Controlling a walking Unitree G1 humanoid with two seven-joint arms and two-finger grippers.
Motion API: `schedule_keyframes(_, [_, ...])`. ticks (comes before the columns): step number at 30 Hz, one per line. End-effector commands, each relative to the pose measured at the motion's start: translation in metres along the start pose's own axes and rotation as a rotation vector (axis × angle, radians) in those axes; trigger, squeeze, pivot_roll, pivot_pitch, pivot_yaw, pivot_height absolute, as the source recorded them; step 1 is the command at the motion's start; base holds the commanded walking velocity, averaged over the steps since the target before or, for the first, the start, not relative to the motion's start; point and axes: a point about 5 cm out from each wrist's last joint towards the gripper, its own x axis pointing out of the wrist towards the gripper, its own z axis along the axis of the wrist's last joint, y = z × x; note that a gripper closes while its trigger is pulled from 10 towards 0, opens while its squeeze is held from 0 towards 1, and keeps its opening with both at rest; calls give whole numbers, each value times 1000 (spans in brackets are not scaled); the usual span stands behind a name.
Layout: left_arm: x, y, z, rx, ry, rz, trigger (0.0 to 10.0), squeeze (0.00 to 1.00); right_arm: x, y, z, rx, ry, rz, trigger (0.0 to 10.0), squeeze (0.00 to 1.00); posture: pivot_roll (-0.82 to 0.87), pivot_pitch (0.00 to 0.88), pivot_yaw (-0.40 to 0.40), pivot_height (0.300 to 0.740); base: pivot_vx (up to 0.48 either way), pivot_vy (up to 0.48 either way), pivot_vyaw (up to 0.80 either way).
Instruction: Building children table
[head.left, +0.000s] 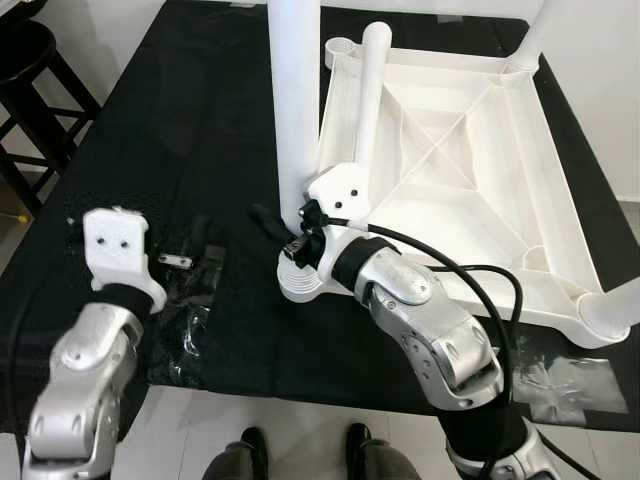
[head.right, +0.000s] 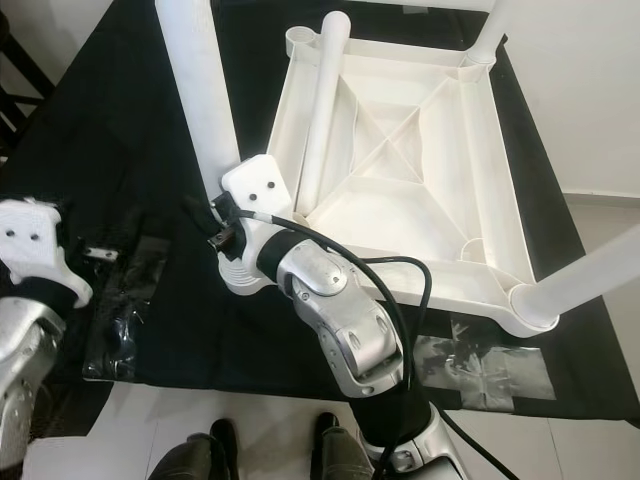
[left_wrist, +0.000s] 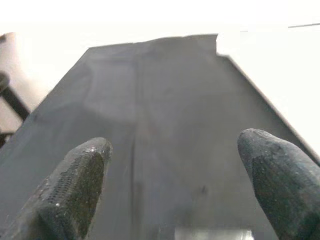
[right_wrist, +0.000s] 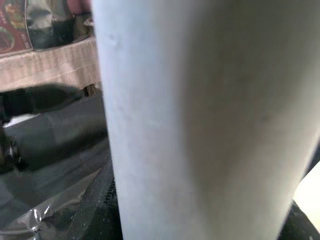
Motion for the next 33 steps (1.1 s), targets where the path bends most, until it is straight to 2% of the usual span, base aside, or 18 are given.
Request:
schedule_keyframes(1, [-1,6,-1,-13,14,-3,10000,0,-3,-6,-39,61,160,-32,10000,0,20,301,-22,740,0,0,0])
schedule_keyframes(3, [6,5,14,-64,-27,-90,10000,0,-5,-6,-29,77,72,54,10000,0,24,287,-17,740,0,0,0])
schedule_keyframes(5, [6,5,14,-64,-27,-90,10000,0,-5,-6,-29,77,72,54,10000,0,24,287,-17,740,0,0,0])
schedule_keyframes(7, [13,7,34,-156,-79,-200,10000,0,-13,-10,-21,36,8,184,10000,0,24,275,-8,740,0,0,0])
schedule_keyframes(9, [16,8,43,-198,-99,-265,10000,0,-17,-14,-20,10,2,232,10000,0,25,270,-4,740,0,0,0])
schedule_keyframes(13, [17,9,50,-228,-116,-322,10000,0,-19,-16,-19,-5,3,267,10000,0,25,270,-4,740,0,0,0])
schedule_keyframes(14, [18,7,59,-241,-135,-415,10000,0,-20,-20,-19,-21,6,298,10000,0,26,267,2,740,0,0,0])
schedule_keyframes(16, [16,2,72,-228,-151,-573,10000,0,-20,-24,-18,-45,8,351,10000,0,32,259,7,740,0,0,0])
schedule_keyframes(17, [16,2,72,-228,-151,-573,10000,0,-20,-24,-18,-45,8,351,10000,0,32,259,7,740,0,0,0])
schedule_keyframes(18, [15,-1,77,-213,-153,-647,10000,0,-19,-26,-18,-60,8,377,10000,0,33,258,8,740,0,0,0])
schedule_keyframes(19, [15,-1,77,-213,-153,-647,10000,0,-19,-26,-18,-60,8,377,10000,0,33,258,8,740,0,0,0])
schedule_keyframes(21, [14,-4,87,-183,-150,-787,10000,0,-12,-34,-18,-75,11,371,10000,0,37,253,11,740,0,0,0])
schedule_keyframes(22, [14,-4,87,-183,-150,-787,10000,0,-12,-34,-18,-75,11,371,10000,0,37,253,11,740,0,0,0])
schedule_keyframes(24, [14,-4,95,-166,-145,-874,10000,0,-4,-39,-18,-69,16,340,10000,0,39,252,14,740,0,0,0])
schedule_keyframes(28, [14,-4,97,-156,-142,-900,10000,0,-2,-40,-18,-66,21,329,10000,0,40,250,16,740,0,0,0])
schedule_keyframes(29, [17,-5,106,-138,-144,-947,10000,0,5,-43,-21,-63,45,296,10000,0,42,245,16,740,0,0,0])
schedule_keyframes(31, [19,-6,110,-129,-148,-959,10000,0,8,-43,-22,-63,55,282,10000,0,42,245,16,740,0,0,0])
schedule_keyframes(33, [24,-10,117,-148,-154,-1004,10000,0,13,-43,-23,-66,60,278,10000,0,47,238,16,740,0,0,0])
